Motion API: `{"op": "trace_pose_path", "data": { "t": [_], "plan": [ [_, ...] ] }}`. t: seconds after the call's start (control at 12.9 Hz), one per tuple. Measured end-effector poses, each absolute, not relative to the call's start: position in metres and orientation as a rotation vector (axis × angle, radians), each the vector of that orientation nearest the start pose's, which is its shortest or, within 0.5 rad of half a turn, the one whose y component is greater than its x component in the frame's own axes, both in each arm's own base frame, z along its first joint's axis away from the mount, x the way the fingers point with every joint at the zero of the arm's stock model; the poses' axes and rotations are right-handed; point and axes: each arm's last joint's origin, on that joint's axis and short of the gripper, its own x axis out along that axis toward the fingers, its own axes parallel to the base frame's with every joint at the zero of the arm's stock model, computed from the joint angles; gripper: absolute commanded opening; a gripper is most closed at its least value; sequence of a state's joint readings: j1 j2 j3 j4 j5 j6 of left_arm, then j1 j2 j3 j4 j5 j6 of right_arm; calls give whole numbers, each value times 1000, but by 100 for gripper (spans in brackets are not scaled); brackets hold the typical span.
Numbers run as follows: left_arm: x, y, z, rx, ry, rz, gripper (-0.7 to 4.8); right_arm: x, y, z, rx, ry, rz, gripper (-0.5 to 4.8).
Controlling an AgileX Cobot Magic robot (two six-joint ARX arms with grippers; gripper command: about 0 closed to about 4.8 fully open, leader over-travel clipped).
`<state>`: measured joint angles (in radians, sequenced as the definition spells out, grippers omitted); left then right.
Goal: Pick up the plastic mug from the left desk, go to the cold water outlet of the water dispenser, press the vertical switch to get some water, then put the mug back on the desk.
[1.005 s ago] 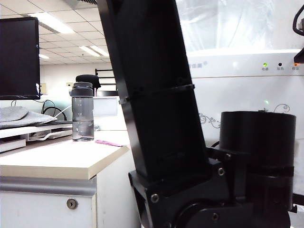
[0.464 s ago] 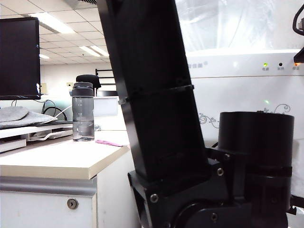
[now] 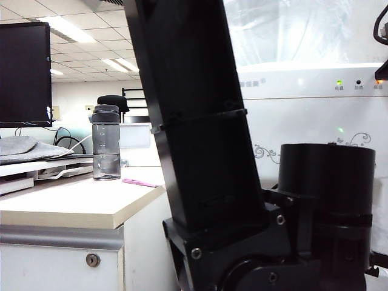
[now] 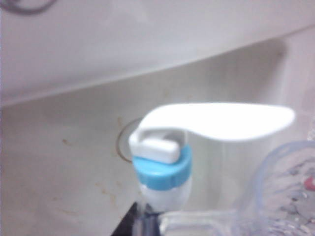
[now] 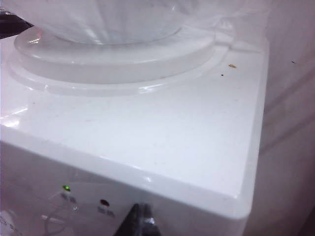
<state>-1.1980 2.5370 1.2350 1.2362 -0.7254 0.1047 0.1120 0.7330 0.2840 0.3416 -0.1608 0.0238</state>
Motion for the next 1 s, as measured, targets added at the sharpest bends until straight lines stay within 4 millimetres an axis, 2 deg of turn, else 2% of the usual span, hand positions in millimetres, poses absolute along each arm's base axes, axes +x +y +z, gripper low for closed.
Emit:
{"op": "trace_pose_path", "data": {
  "t": [0.85, 1.0],
  "plan": [
    [181, -411, 27, 186, 6, -483, -5, 165, 23, 218, 26, 111, 271, -1],
    [179, -409, 27, 196, 12, -529, -5, 165, 23, 218, 26, 111, 271, -1]
  ]
}}
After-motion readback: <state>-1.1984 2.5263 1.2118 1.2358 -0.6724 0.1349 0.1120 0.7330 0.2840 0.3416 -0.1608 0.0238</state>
